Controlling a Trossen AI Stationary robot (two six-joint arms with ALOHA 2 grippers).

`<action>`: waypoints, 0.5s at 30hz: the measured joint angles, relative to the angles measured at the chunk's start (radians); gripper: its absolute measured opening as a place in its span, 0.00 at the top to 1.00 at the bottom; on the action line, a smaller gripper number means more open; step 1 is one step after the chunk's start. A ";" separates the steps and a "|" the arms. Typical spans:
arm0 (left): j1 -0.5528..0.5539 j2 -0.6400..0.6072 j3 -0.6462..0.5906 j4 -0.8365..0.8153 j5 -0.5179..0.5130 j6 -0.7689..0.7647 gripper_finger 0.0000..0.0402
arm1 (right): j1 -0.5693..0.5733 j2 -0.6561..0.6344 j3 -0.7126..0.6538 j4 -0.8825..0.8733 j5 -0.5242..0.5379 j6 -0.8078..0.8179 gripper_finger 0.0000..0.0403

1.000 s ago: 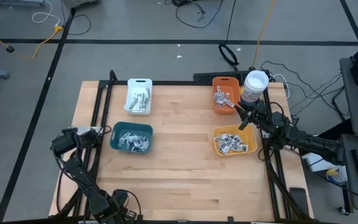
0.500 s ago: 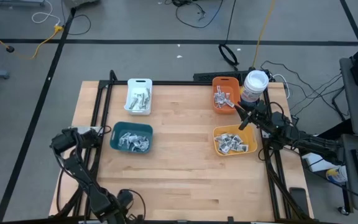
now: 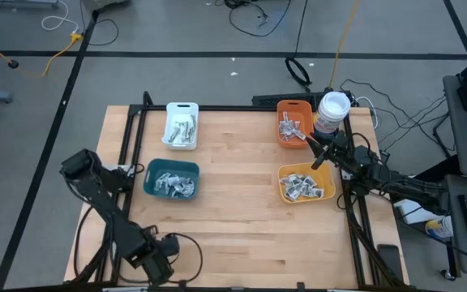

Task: Pick & Place First Aid Supplies
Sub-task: Put the alcohol pad into the blue bin

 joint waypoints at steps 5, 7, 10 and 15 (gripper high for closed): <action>0.054 -0.059 0.000 -0.082 0.001 0.221 1.00 | 0.000 0.000 0.000 0.000 0.000 0.000 0.71; 0.089 -0.079 0.000 -0.124 0.001 0.296 1.00 | 0.000 0.000 0.000 0.000 0.000 0.000 0.71; 0.180 -0.120 0.000 -0.210 -0.003 0.397 1.00 | 0.000 0.000 0.000 0.000 0.000 0.000 0.71; 0.381 -0.186 0.000 -0.326 -0.054 0.580 1.00 | 0.000 0.000 0.000 0.000 0.000 0.000 0.71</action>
